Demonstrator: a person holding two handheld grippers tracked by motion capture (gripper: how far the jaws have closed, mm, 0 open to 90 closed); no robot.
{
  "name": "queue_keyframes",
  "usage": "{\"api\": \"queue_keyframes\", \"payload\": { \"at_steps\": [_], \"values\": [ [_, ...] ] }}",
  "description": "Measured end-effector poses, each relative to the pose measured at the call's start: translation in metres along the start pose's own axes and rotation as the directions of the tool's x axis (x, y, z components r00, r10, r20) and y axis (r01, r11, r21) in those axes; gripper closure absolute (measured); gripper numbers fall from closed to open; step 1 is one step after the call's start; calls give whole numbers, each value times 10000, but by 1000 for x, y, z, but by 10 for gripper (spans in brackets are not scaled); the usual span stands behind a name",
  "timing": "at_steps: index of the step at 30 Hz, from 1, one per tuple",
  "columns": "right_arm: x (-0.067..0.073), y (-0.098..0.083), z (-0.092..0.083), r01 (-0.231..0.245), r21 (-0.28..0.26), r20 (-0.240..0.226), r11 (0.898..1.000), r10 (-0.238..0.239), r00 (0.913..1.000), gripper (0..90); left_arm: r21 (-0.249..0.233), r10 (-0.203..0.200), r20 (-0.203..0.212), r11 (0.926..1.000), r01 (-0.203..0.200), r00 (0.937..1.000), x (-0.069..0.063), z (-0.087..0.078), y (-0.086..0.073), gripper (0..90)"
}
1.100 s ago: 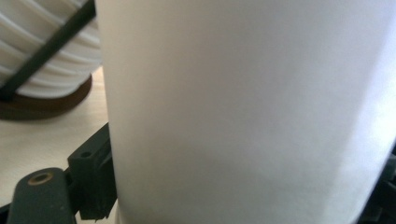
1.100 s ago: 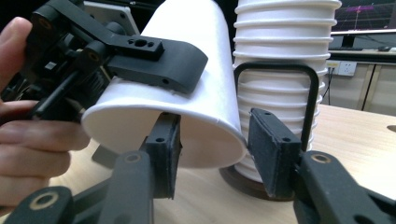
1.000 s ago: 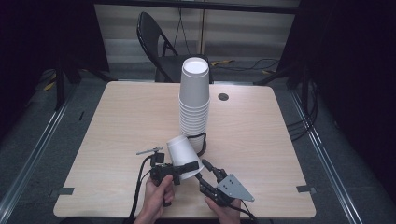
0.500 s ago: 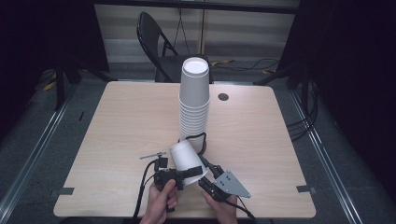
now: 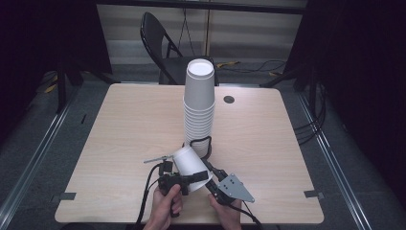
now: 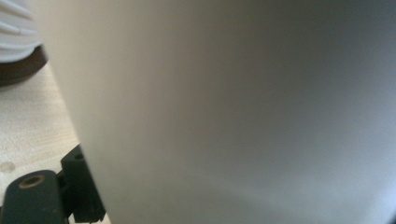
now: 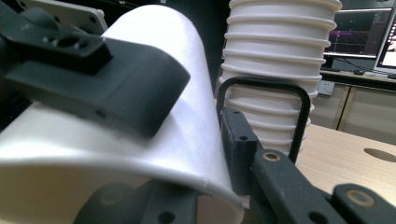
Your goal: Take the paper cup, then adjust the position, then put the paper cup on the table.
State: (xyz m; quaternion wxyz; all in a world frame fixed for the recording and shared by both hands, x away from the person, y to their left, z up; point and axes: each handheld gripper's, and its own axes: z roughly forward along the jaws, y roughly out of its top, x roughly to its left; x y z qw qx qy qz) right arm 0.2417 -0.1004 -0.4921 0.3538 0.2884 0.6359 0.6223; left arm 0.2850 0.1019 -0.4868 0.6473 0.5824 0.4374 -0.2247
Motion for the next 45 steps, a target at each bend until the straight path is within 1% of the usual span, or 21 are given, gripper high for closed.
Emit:
{"api": "queue_keyframes", "payload": {
  "at_steps": [1,6,10,12,16,18,21,23,26,29,31,32,34,36,38,40,41,42,43,44,45],
  "values": [
    [0,0,0,-33,45,-79,10000,33,10000,858,-83,1,37,10000,-1,10000,0,-1,2,105],
    [0,0,0,-81,120,-70,9999,82,9999,865,42,268,89,9996,-268,9996,2,-1,7,101],
    [1,-1,-1,-19,194,-107,9998,21,9999,866,-351,215,68,9992,-212,9997,4,-2,11,114],
    [1,-1,-2,-34,234,-119,9997,37,9999,867,-304,412,-3,9987,-412,9992,4,-3,13,115],
    [1,-2,-6,-137,253,-192,9996,142,9997,867,-500,754,-250,9958,-765,9968,2,-5,21,123],
    [1,-2,-8,-128,303,-305,9995,137,9994,867,-722,741,-336,9945,-763,9967,2,-8,26,137],
    [1,-3,-13,-314,462,-312,9984,328,9990,867,-527,1011,-589,9932,-1042,9931,2,-9,32,151],
    [1,-3,-14,-364,563,-354,9977,385,9986,868,-582,1183,-703,9908,-1225,9905,3,-10,34,150],
    [1,-3,-17,-441,608,-416,9972,467,9980,870,-891,1174,-778,9882,-1242,9900,5,-13,37,152],
    [1,-3,-19,-464,723,-503,9963,501,9975,871,-868,1260,-1002,9871,-1348,9870,7,-15,40,153],
    [1,-3,-21,-516,885,-534,9947,565,9970,872,-872,1527,-1154,9827,-1632,9815,8,-15,41,153],
    [1,-3,-22,-555,981,-560,9936,612,9966,873,-718,1616,-1320,9825,-1721,9780,8,-16,42,154],
    [-1,-3,-24,-678,1175,-632,9908,756,9951,872,-884,1734,-1625,9779,-1893,9714,8,-17,44,168],
    [-2,-2,-27,-628,1495,-679,9868,736,9950,872,-947,1992,-2068,9704,-2222,9579,8,-19,47,164],
    [-3,-2,-29,-540,1633,-688,9851,660,9954,873,-877,2312,-2287,9625,-2566,9456,9,-20,49,164],
    [-5,-2,-31,-631,1831,-674,9811,766,9948,873,-745,2855,-2596,9465,-3139,9225,7,-22,51,163],
    [-6,-2,-31,-672,2027,-630,9769,815,9947,872,-740,3043,-2649,9397,-3340,9150,7,-22,51,162],
    [-8,-2,-32,-685,2115,-615,9750,833,9946,873,-663,3325,-2724,9297,-3623,9029,6,-24,52,161],
    [-9,-2,-32,-752,2244,-586,9716,905,9942,873,-666,3473,-2791,9231,-3788,8953,5,-25,52,157],
    [-11,-2,-32,-779,2337,-542,9692,930,9942,873,-671,3704,-2794,9128,-4028,8859,5,-26,52,157],
    [-12,-1,-32,-835,2445,-514,9660,989,9938,873,-593,3848,-2803,9074,-4160,8794,4,-26,51,156]
  ]
}}
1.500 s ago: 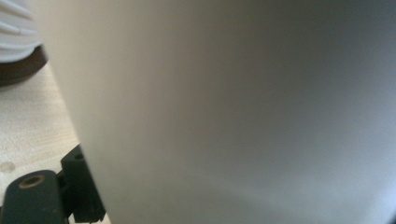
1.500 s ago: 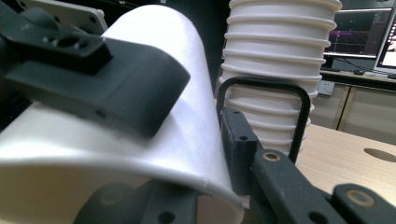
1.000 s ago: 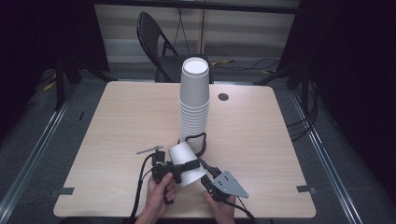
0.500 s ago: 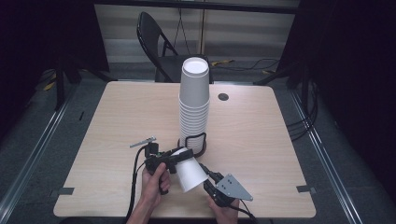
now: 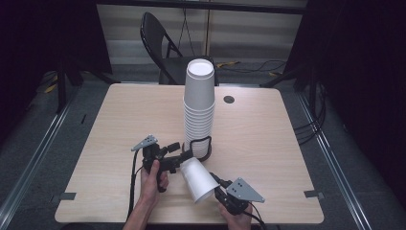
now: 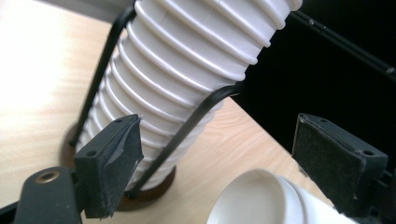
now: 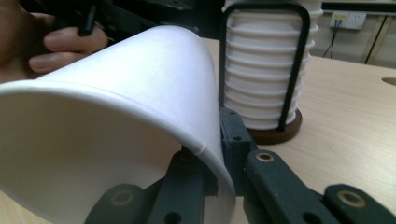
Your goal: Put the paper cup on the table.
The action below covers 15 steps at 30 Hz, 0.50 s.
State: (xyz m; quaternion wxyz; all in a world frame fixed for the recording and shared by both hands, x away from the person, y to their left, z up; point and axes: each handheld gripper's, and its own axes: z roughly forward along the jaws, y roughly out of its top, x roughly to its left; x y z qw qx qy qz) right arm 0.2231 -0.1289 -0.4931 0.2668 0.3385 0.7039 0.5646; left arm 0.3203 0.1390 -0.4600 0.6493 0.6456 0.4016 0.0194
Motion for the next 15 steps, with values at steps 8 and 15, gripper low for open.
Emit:
{"api": "queue_keyframes", "payload": {
  "at_steps": [8,15],
  "values": [
    [-8,4,1,-322,532,-171,9981,331,9993,873,40,1202,-112,9928,-1201,9927,-1,-7,1,154],
    [-18,6,-7,-644,875,-360,9941,677,9971,874,695,3212,-40,9448,-3202,9470,-16,-9,-4,155]
  ]
}}
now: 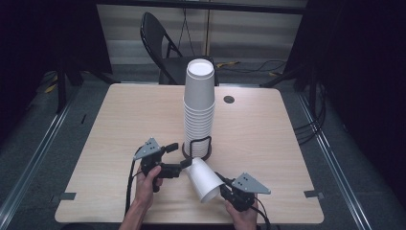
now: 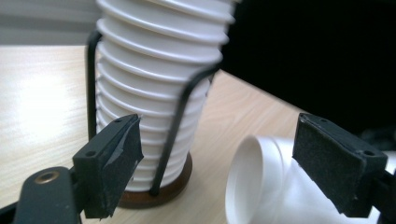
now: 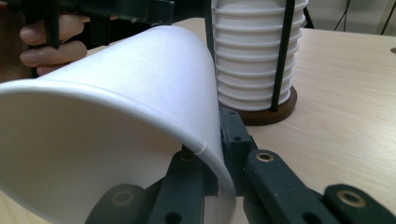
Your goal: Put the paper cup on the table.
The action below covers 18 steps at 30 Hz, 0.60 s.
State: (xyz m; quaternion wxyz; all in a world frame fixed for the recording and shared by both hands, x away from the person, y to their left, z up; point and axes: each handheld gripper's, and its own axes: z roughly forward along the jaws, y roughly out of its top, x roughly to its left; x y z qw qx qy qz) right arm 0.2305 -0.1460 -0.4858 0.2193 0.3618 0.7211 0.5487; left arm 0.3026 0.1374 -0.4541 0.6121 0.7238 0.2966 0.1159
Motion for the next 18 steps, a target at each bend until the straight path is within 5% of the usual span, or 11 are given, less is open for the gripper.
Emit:
{"api": "queue_keyframes", "payload": {
  "at_steps": [4,10,18],
  "values": [
    [-7,3,-3,-77,266,-40,9996,78,10000,874,76,1009,-20,9949,-1009,9949,-5,-2,1,155],
    [-13,9,-6,-45,572,-252,9983,60,9997,874,-89,1573,520,9876,-1570,9862,-10,-2,-3,156],
    [-19,16,-6,5,1237,-566,9923,65,9984,874,382,2407,293,9696,-2417,9702,-16,-2,-10,157]
  ]
}}
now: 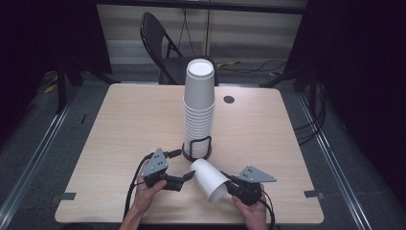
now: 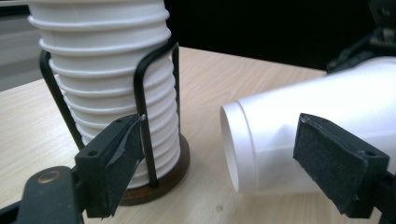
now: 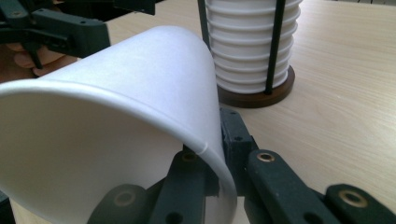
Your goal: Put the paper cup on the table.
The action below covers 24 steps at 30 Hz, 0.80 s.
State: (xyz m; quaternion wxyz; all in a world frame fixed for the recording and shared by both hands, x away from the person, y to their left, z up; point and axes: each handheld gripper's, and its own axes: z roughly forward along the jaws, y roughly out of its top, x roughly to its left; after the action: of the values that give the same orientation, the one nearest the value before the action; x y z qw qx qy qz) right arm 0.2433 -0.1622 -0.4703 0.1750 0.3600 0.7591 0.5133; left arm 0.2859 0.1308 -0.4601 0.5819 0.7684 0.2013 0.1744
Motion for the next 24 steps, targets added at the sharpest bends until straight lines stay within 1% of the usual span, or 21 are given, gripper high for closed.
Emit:
{"api": "queue_keyframes", "payload": {
  "at_steps": [2,3,4,5,6,7,8,9,10,11,12,14,15,17,18,19,20,22,23,24],
  "values": [
    [-2,2,0,34,248,8,9997,-35,10000,874,153,293,59,9995,-294,9996,-1,0,-1,157],
    [-3,3,-1,26,341,11,9994,-26,10000,874,183,368,69,9992,-369,9993,-2,1,-1,156],
    [-5,4,-1,-35,431,15,9991,34,10000,874,281,511,57,9983,-512,9987,-4,2,-1,156],
    [-6,5,-1,-9,531,1,9986,9,10000,874,322,700,86,9970,-702,9975,-5,3,-2,157],
    [-7,5,-2,8,564,-15,9984,-7,10000,874,311,783,172,9964,-788,9968,-6,4,-2,156],
    [-8,6,-2,22,619,-82,9981,-17,10000,874,286,965,289,9948,-973,9949,-8,6,-3,155],
    [-9,7,-1,37,679,-76,9977,-32,10000,874,366,1244,314,9914,-1255,9917,-10,8,-2,155],
    [-10,8,-1,28,734,-79,9973,-22,10000,874,544,1509,281,9868,-1523,9881,-11,10,-2,155],
    [-11,9,0,11,837,-159,9965,3,9999,874,662,1724,333,9825,-1743,9845,-13,12,-2,155],
    [-11,9,0,30,875,-185,9962,-13,9998,874,676,1830,443,9803,-1857,9821,-14,13,-2,154],
    [-12,10,0,57,974,-178,9952,-40,9998,874,745,2033,544,9755,-2070,9776,-15,13,-2,155],
    [-14,11,0,26,1091,-228,9940,-1,9997,874,895,2367,495,9665,-2404,9703,-19,14,-1,155],
    [-15,11,-1,-10,1162,-249,9932,39,9997,874,930,2568,587,9607,-2614,9647,-20,14,-1,155],
    [-17,13,-1,8,1212,-327,9926,32,9995,874,924,2842,773,9523,-2907,9556,-25,15,-2,155],
    [-18,14,-1,6,1213,-428,9926,46,9991,874,969,3024,857,9458,-3100,9493,-28,16,-2,155],
    [-20,14,-1,-53,1248,-449,9922,110,9989,874,1071,3269,947,9357,-3361,9403,-31,16,-3,156],
    [-21,16,-1,-63,1334,-461,9910,125,9989,874,1181,3432,936,9283,-3527,9346,-34,17,-4,156],
    [-22,18,-2,-67,1469,-689,9891,170,9975,874,1346,3760,865,9132,-3847,9226,-37,20,-4,156],
    [-22,19,-1,-88,1533,-745,9881,204,9970,874,1401,3801,881,9104,-3893,9207,-38,20,-4,157],
    [-22,19,-1,-92,1550,-757,9879,212,9969,874,1427,3907,818,9059,-3988,9169,-39,20,-4,158]
  ]
}}
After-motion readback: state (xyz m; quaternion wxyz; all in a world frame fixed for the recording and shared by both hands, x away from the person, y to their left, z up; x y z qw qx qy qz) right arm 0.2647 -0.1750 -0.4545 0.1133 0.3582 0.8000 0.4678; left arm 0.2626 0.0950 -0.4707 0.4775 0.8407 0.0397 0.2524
